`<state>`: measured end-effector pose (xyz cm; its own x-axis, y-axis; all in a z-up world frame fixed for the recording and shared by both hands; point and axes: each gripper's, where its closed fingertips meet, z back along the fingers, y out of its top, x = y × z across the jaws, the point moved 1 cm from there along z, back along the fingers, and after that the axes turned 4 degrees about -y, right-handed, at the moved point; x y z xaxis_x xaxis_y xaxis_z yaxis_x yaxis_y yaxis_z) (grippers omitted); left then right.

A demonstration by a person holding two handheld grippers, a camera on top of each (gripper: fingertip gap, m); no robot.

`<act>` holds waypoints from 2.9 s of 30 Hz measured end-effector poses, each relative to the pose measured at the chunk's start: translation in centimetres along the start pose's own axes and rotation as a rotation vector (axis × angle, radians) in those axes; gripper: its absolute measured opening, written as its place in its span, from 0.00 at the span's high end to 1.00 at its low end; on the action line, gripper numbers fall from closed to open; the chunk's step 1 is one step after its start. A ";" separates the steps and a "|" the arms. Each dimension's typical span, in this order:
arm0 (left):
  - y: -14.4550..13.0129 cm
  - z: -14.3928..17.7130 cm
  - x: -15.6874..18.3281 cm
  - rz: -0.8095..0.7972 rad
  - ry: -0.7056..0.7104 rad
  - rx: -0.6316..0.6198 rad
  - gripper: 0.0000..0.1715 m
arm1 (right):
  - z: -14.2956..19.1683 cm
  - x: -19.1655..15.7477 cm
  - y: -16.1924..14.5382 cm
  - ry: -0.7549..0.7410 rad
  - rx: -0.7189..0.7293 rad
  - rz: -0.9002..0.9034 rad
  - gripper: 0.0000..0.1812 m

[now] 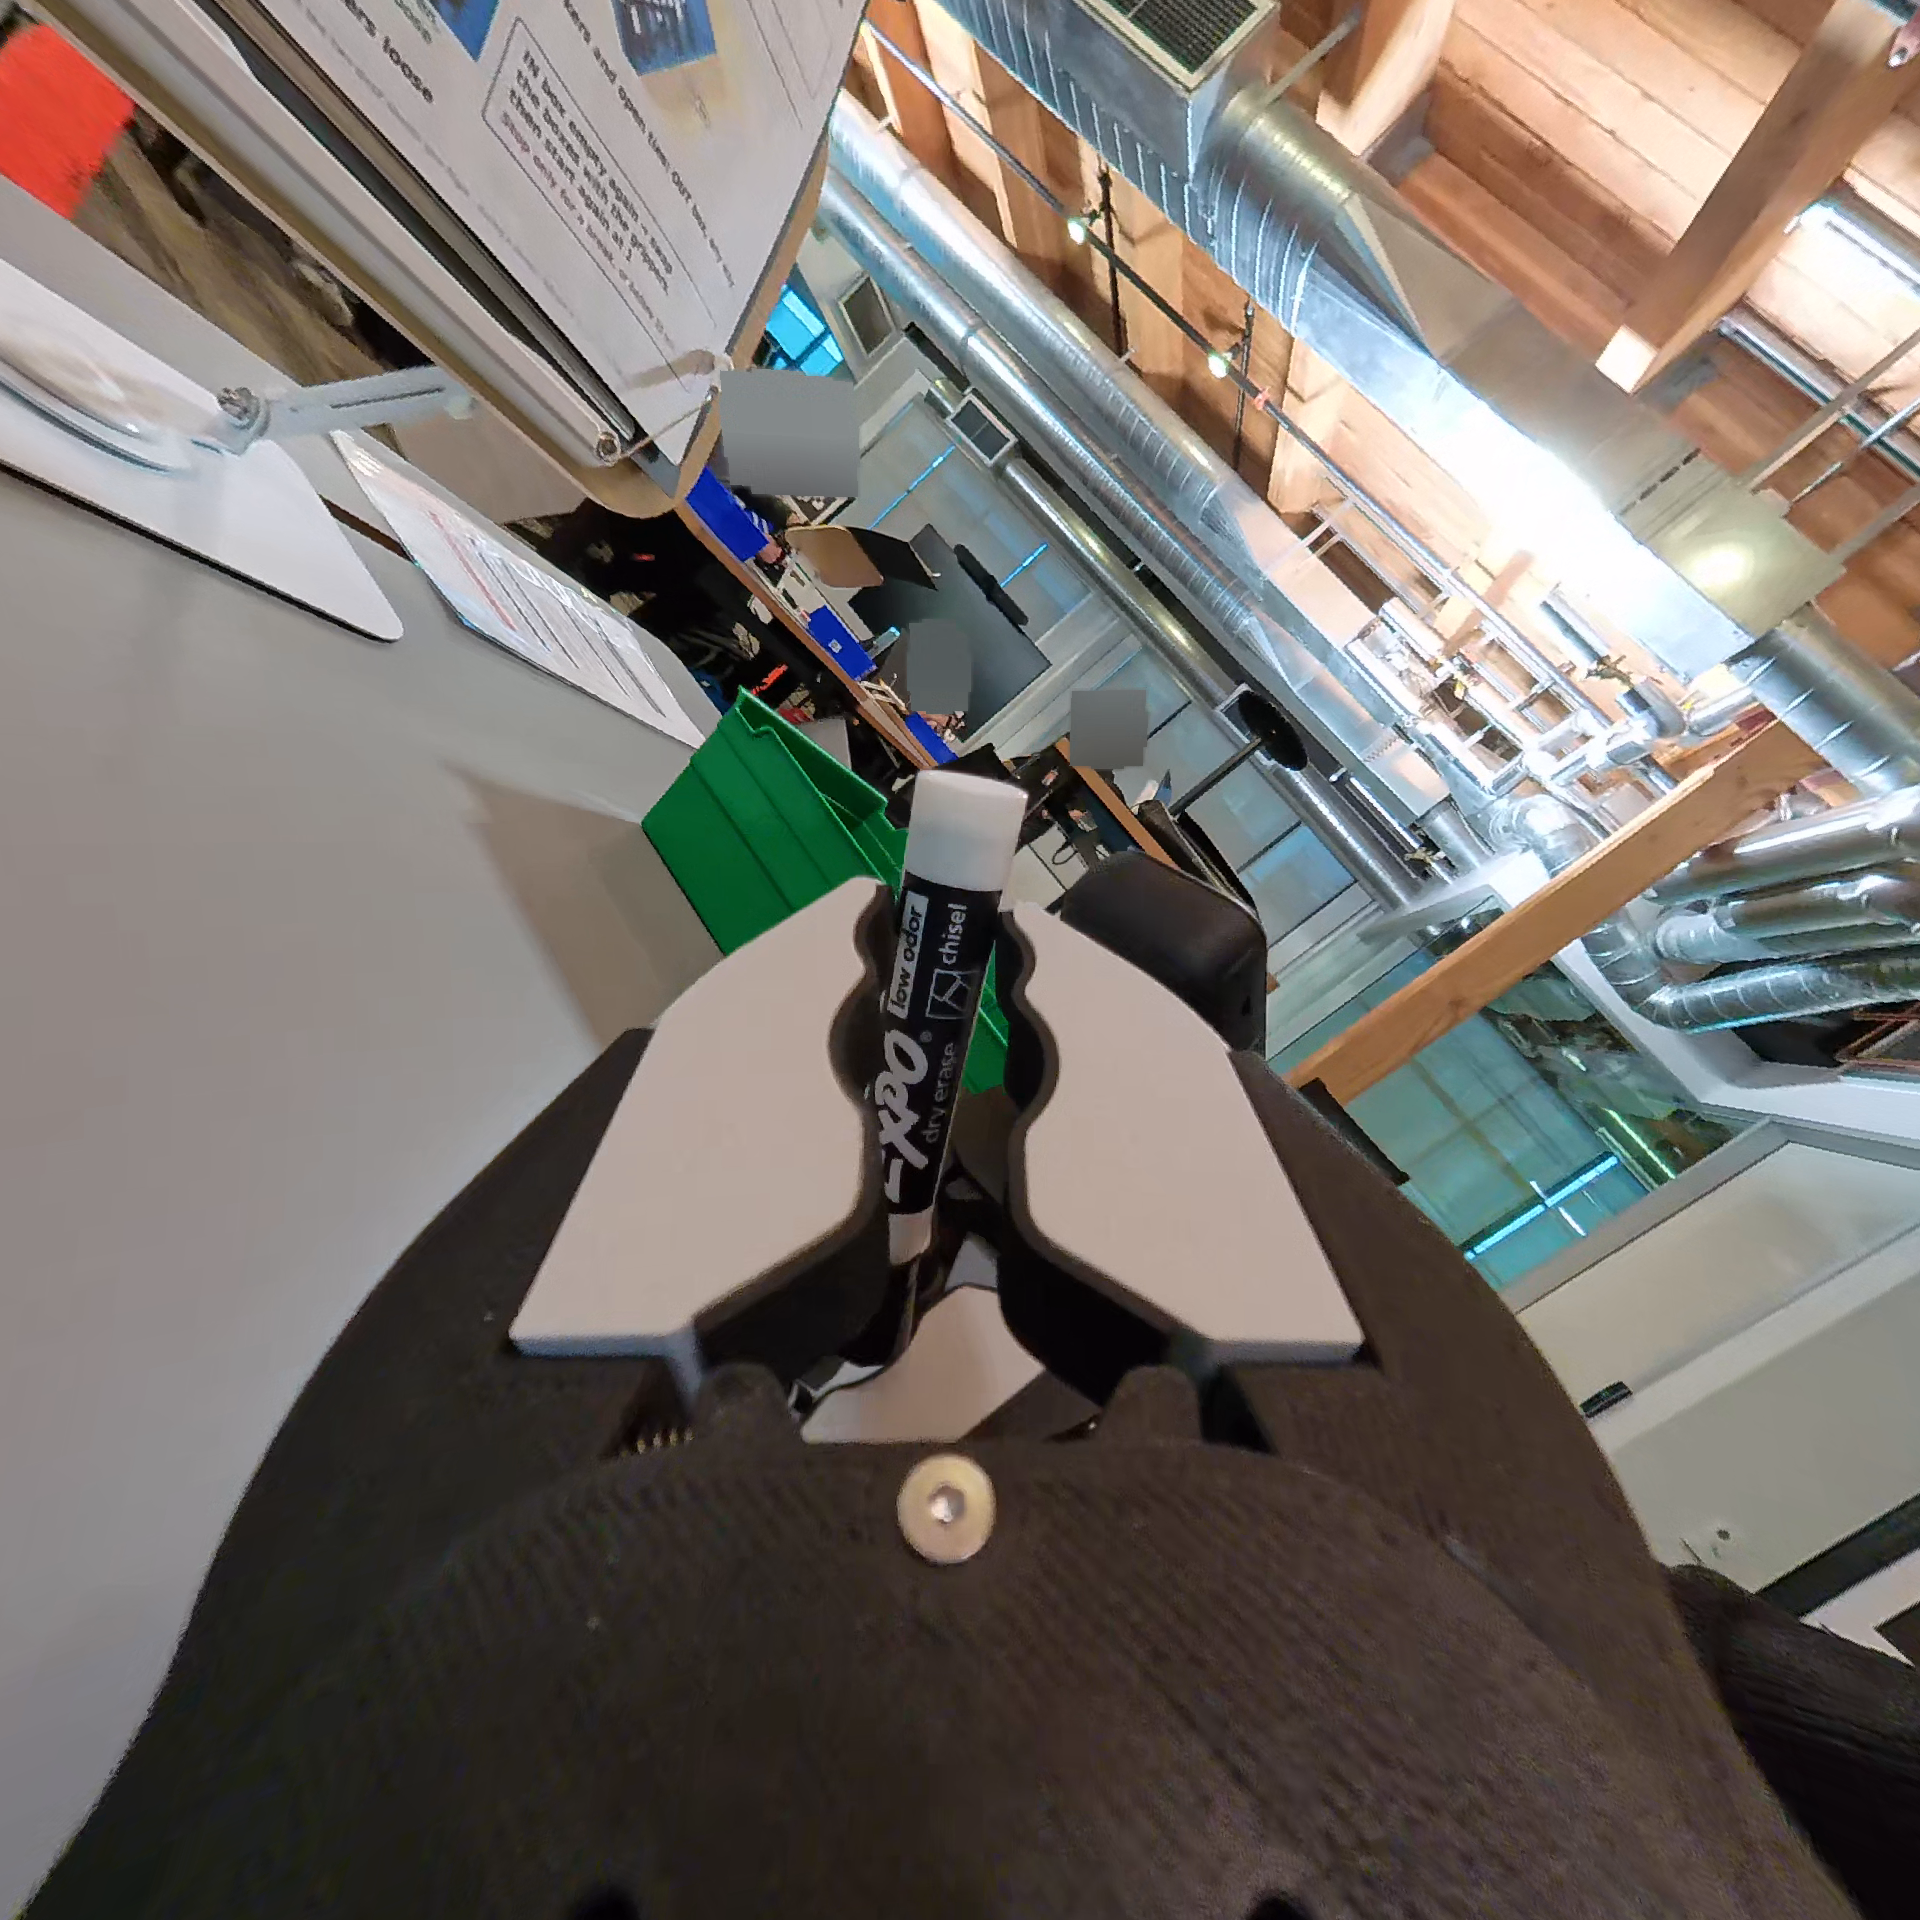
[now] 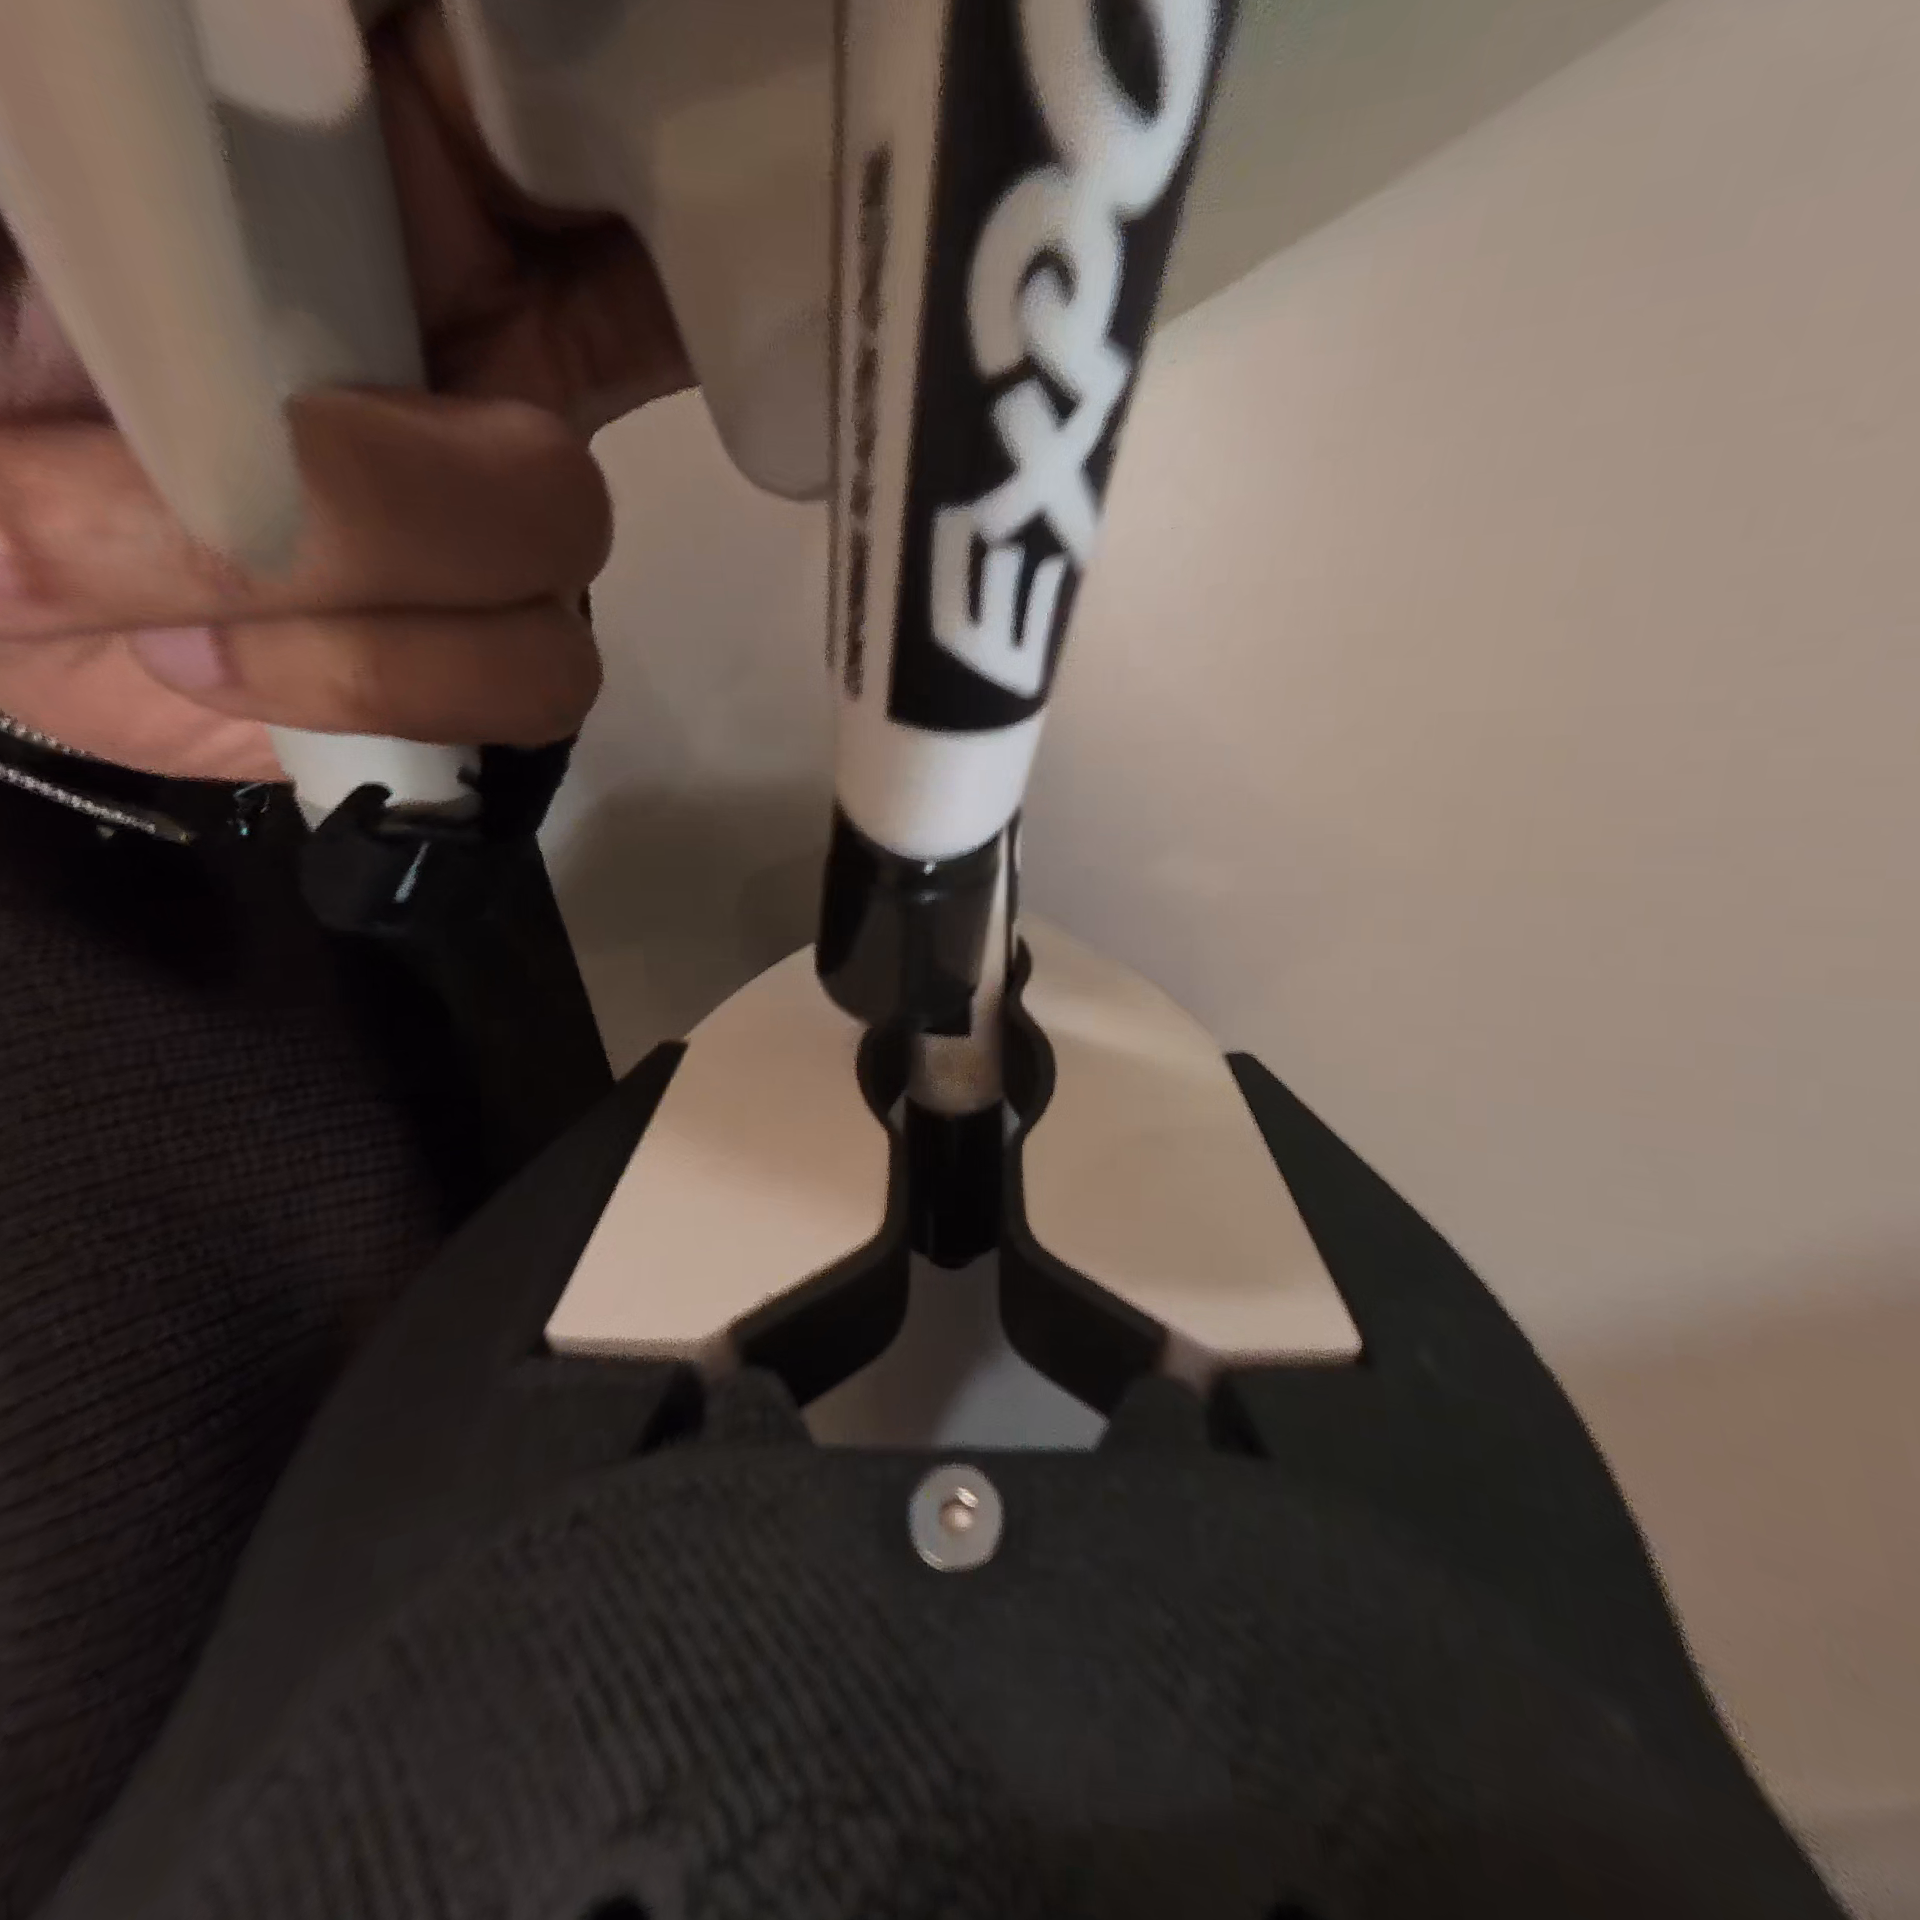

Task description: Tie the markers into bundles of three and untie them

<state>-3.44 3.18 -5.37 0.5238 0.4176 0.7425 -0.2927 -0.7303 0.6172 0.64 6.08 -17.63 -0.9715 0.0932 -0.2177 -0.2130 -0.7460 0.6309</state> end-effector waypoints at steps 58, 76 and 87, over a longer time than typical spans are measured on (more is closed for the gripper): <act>-2.6 0.2 -1.9 0.020 0.031 -0.147 0.89 | 1.9 3.6 -0.2 -0.305 -0.059 0.165 0.92; -1.0 1.4 -4.4 -0.009 0.134 -0.124 0.80 | 2.3 4.3 -0.9 -0.283 -0.093 0.132 0.92; -1.7 5.2 -4.1 0.044 0.211 -0.235 0.84 | 3.6 3.6 -0.4 -0.229 -0.196 0.230 0.92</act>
<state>-0.89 -0.13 -10.78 0.3361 0.5094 0.7922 -0.5007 -0.6157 0.6084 -3.15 9.13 -16.02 -0.9943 0.0374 0.0995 0.0156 -0.8744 0.4850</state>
